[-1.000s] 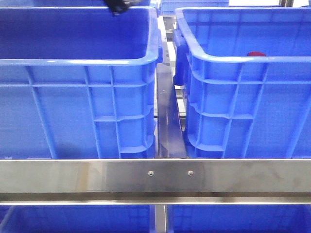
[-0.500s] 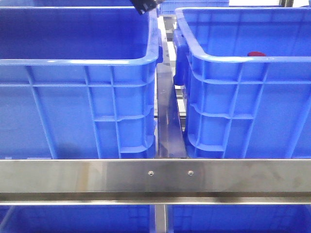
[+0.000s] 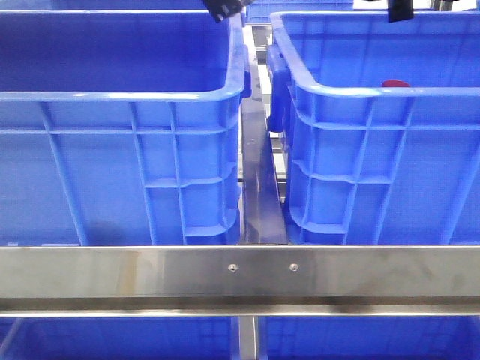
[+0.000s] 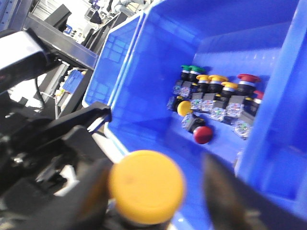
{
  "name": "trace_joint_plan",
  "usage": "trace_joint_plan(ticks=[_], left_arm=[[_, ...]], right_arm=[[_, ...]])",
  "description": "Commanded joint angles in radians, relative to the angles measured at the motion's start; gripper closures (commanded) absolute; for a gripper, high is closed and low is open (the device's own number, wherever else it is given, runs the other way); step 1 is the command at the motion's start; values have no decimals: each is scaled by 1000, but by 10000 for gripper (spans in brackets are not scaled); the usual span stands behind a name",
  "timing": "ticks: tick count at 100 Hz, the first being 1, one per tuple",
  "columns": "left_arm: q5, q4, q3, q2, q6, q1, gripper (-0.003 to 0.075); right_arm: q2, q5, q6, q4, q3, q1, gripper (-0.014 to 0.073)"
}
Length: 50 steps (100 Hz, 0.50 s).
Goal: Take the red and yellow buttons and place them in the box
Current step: 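Lift the yellow button to the right gripper and grasp it there, then lower the yellow button beside the red one and open the right gripper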
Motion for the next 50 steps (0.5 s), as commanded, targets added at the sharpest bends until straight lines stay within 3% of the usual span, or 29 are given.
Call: trace_joint_plan(ticks=[1,13,20,27,39,44,50], left_arm=[[-31,-61,-33,-42,2,-10,654],[-34,-61,-33,-42,23,-10,641],[-44,-62,-33,-42,44,-10,571],[-54,-62,-33,-42,53,-10,435],[-70,-62,-35,-42,52,-5,134],[-70,-62,-35,-42,50,-5,71],[-65,-62,-35,-42,50,-5,54]], right_arm=[[-29,31,-6,66,-33,0,328],[-29,32,-6,66,-33,0,403],[-29,32,-6,66,-33,0,403],[-29,32,-6,66,-33,-1,404],[-29,25,-6,66,-33,-1,404],[-29,14,-6,66,-33,-2,404],[-29,-3,-6,66,-34,-13,404]])
